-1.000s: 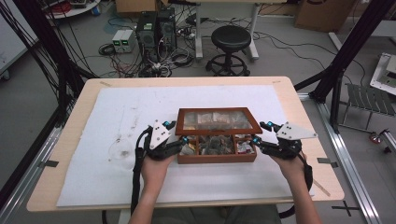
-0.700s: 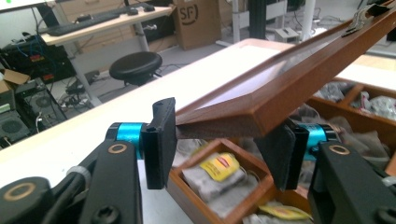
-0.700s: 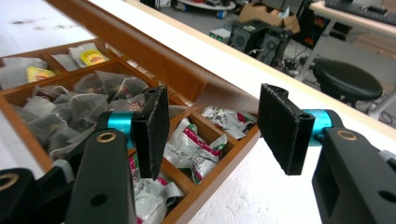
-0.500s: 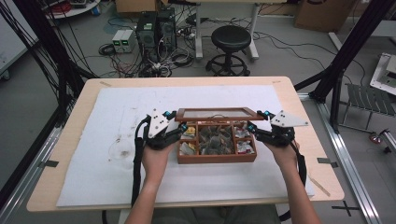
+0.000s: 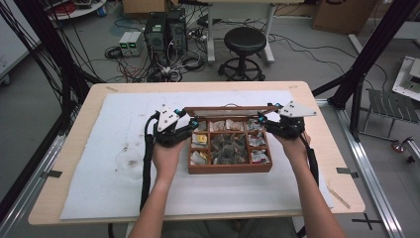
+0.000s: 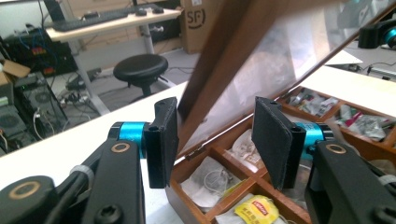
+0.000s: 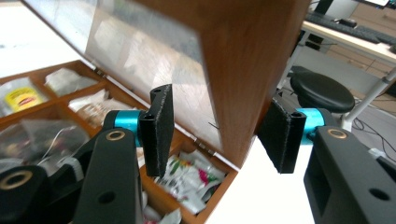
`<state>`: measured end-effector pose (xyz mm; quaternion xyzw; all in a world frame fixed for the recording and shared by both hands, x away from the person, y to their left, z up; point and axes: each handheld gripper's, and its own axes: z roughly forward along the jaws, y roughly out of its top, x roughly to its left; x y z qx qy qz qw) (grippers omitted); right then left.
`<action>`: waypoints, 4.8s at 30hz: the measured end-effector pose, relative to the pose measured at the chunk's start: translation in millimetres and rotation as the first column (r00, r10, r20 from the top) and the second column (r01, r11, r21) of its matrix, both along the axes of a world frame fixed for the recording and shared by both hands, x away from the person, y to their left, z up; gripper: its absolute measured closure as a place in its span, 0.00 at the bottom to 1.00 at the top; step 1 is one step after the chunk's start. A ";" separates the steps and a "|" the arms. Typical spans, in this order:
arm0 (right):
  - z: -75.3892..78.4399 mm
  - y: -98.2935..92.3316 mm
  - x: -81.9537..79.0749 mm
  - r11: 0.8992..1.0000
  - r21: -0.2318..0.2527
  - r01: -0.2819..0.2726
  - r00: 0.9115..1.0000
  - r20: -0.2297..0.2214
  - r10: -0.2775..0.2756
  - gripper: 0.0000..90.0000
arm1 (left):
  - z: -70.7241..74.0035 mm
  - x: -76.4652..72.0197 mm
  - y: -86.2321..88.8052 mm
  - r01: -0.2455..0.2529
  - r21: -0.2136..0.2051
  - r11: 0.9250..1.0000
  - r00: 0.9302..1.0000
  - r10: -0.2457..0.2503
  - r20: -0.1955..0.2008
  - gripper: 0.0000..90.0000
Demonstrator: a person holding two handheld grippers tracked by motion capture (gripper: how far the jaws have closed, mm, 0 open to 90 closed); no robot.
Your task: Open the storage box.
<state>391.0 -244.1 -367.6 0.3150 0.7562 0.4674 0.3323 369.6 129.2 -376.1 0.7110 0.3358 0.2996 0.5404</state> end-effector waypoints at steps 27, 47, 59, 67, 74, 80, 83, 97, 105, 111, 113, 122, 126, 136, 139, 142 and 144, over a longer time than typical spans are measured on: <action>-6.9 2.7 42.6 0.999 0.011 0.030 0.999 -0.045 -0.030 0.59 | -36.3 70.3 -5.0 -0.037 -0.028 0.999 0.987 0.032 -0.157 0.60; -43.5 2.9 76.1 0.994 0.047 0.102 0.980 -0.175 -0.092 0.63 | -44.6 92.0 -3.1 -0.044 -0.045 0.998 0.983 0.035 -0.182 0.68; -56.4 -1.0 85.9 0.989 0.103 0.110 0.970 -0.227 -0.084 0.62 | -53.6 109.7 4.5 -0.038 -0.165 0.985 0.962 -0.009 -0.273 0.67; -60.9 -2.2 88.6 0.986 0.111 0.125 0.965 -0.245 -0.095 0.60 | -61.5 115.1 5.8 -0.068 -0.214 0.974 0.949 -0.003 -0.316 0.64; -66.4 1.0 91.0 0.989 0.076 0.129 0.961 -0.256 -0.106 0.65 | -81.2 127.3 14.0 -0.134 -0.369 0.920 0.880 -0.060 -0.470 0.61; -67.0 1.4 91.3 0.987 0.078 0.139 0.960 -0.255 -0.115 0.64 | -80.4 127.7 12.8 -0.142 -0.367 0.919 0.878 -0.054 -0.476 0.61; -67.1 0.9 91.1 0.987 0.064 0.148 0.957 -0.261 -0.127 0.60 | -84.5 129.1 13.9 -0.167 -0.399 0.902 0.857 -0.068 -0.511 0.61; -50.6 -1.5 80.0 0.986 0.025 0.165 0.958 -0.242 -0.154 0.45 | -91.4 131.2 15.9 -0.239 -0.457 0.857 0.793 -0.099 -0.601 0.60; -31.8 -1.6 64.4 0.990 0.046 0.131 0.968 -0.219 -0.118 0.39 | -85.9 128.4 16.2 -0.249 -0.382 0.890 0.809 -0.026 -0.587 0.48; -23.2 -4.4 54.7 0.992 0.056 0.113 0.972 -0.215 -0.098 0.37 | -72.1 121.4 13.1 -0.240 -0.265 0.934 0.834 0.058 -0.549 0.37; -20.5 -5.6 50.0 0.991 0.069 0.114 0.972 -0.216 -0.097 0.35 | -67.9 119.2 11.2 -0.233 -0.238 0.943 0.844 0.074 -0.531 0.37; -15.5 -5.8 23.5 0.991 0.091 0.095 0.977 -0.199 -0.075 0.33 | -29.2 80.9 -6.4 -0.146 -0.128 0.981 0.934 0.094 -0.344 0.36; -13.6 -5.4 8.3 0.991 0.106 0.082 0.980 -0.189 -0.061 0.32 | -15.4 51.8 -10.0 -0.096 -0.122 0.988 0.968 0.064 -0.242 0.36; -9.8 -9.8 -24.8 0.987 0.149 0.066 0.987 -0.154 -0.043 0.31 | -6.2 -11.0 -8.3 0.031 -0.087 0.996 0.989 -0.043 -0.139 0.31; -9.1 -11.2 -32.8 0.986 0.155 0.062 0.988 -0.153 -0.038 0.30 | -10.0 -23.7 -6.1 0.053 -0.087 0.995 0.990 -0.064 -0.123 0.31; -7.4 -13.0 -40.9 0.984 0.168 0.054 0.989 -0.147 -0.029 0.29 | -12.3 -32.7 -3.6 0.083 -0.099 0.992 0.988 -0.095 -0.122 0.30; -6.6 -14.3 -49.3 0.985 0.167 0.052 0.990 -0.137 -0.029 0.28 | -13.9 -38.6 -3.8 0.091 -0.081 0.993 0.987 -0.101 -0.122 0.25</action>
